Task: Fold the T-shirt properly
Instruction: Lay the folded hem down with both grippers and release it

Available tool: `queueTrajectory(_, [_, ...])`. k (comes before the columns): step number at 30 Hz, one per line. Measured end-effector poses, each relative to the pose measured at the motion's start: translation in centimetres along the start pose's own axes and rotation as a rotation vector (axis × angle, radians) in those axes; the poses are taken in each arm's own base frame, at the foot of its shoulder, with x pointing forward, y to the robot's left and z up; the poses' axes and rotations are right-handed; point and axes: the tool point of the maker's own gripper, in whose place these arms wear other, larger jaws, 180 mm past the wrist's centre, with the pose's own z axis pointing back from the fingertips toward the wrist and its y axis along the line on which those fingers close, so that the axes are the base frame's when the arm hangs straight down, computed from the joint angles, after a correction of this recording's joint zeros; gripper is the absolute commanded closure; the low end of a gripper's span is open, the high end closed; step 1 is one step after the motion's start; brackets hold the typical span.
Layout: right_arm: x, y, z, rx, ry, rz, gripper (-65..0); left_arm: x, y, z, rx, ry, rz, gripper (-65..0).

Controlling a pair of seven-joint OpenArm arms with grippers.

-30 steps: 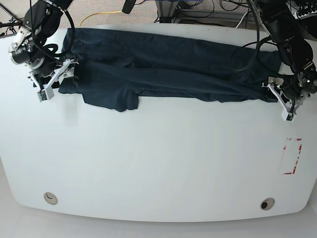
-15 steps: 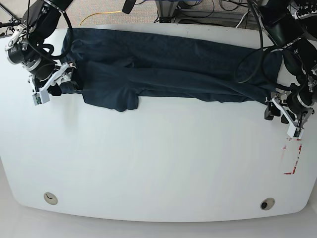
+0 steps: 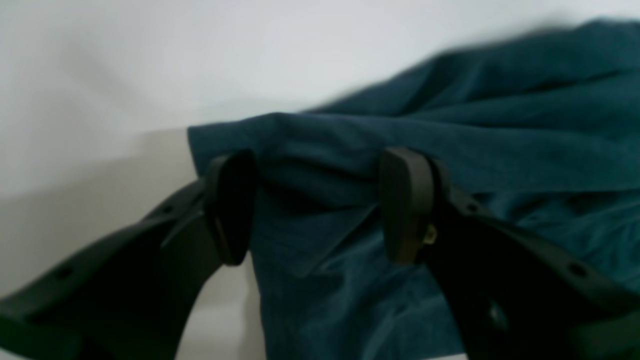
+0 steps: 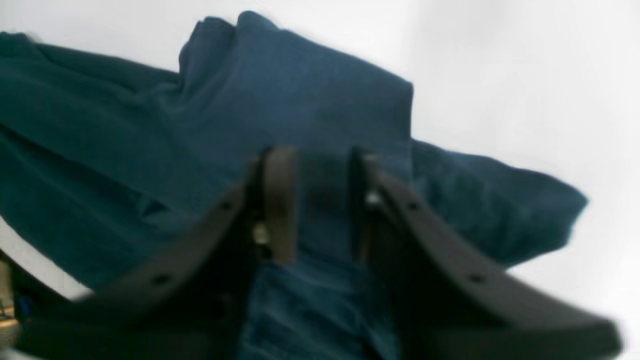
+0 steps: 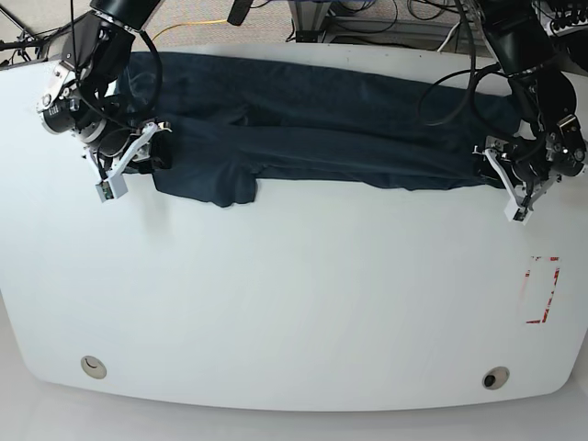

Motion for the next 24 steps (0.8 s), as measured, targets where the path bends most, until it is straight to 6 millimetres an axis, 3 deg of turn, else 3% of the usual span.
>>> queueTrajectory(6, [-3.5,-0.5,-2.1,0.007,0.153,-0.004,-5.5,-1.3,0.2,-0.5,0.017,0.016,-0.001,-35.8])
queueTrajectory(12, [-5.0,-0.4,-4.4,0.047,0.175,0.008,-5.5,-1.3,0.3,-0.6,0.030,-0.013,-0.009,-35.8])
queueTrajectory(24, [-1.9,-5.8,-6.3,0.021,0.066,-0.038,-5.5,-0.9,0.1,-0.7,0.024,-0.022,-0.014,-35.8])
